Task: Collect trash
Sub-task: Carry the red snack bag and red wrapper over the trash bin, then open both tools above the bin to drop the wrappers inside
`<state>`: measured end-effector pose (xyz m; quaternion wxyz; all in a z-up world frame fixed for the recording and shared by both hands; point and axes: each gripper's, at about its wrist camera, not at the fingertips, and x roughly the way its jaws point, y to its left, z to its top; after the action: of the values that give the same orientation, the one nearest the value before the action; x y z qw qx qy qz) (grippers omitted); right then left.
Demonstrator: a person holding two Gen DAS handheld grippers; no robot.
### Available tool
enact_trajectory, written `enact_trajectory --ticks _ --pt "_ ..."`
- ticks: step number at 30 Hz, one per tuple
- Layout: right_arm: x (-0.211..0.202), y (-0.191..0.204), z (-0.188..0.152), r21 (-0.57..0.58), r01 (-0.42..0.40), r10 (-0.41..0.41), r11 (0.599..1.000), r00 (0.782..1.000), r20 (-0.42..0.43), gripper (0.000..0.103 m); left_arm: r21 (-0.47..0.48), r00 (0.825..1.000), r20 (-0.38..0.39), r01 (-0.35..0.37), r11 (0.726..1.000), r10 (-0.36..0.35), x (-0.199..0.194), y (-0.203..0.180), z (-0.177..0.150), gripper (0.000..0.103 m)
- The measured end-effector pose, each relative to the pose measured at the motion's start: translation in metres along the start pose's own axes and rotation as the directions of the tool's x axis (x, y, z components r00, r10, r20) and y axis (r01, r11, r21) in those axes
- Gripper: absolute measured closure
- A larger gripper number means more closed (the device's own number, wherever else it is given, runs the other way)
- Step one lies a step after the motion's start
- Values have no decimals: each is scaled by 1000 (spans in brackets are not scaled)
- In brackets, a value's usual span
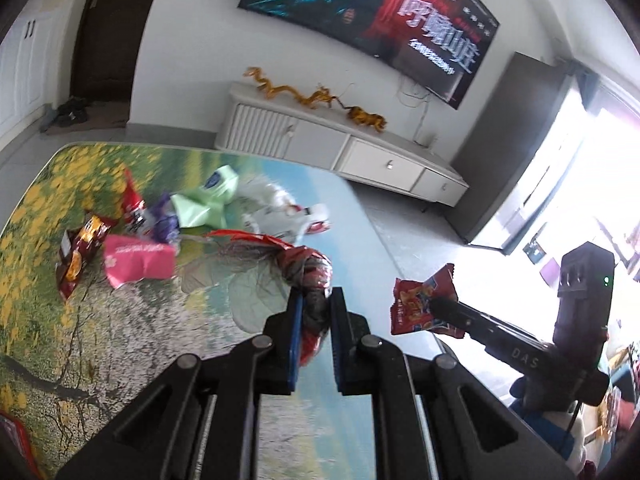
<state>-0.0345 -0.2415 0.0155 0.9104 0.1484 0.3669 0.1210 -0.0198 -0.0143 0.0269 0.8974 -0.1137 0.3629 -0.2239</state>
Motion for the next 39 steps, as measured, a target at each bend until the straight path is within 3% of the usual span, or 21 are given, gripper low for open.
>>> enact_trajectory --ticks 11,22,30,39 --pt "-52 -72 -4 152 92 -109 984 988 110 87 140 997 -56 62 988 -55 16 -76 1 91" --pt "-77 -146 -21 298 233 -275 926 955 110 87 311 981 -169 149 939 -99 69 -172 -7 91" --pt "-77 -206 -46 391 283 -327 876 944 50 87 377 947 -307 206 903 -88 139 -228 -28 91" --pt "-66 -262 -75 489 329 -356 808 933 -39 84 373 879 -468 289 882 -90 213 -274 -62 90"
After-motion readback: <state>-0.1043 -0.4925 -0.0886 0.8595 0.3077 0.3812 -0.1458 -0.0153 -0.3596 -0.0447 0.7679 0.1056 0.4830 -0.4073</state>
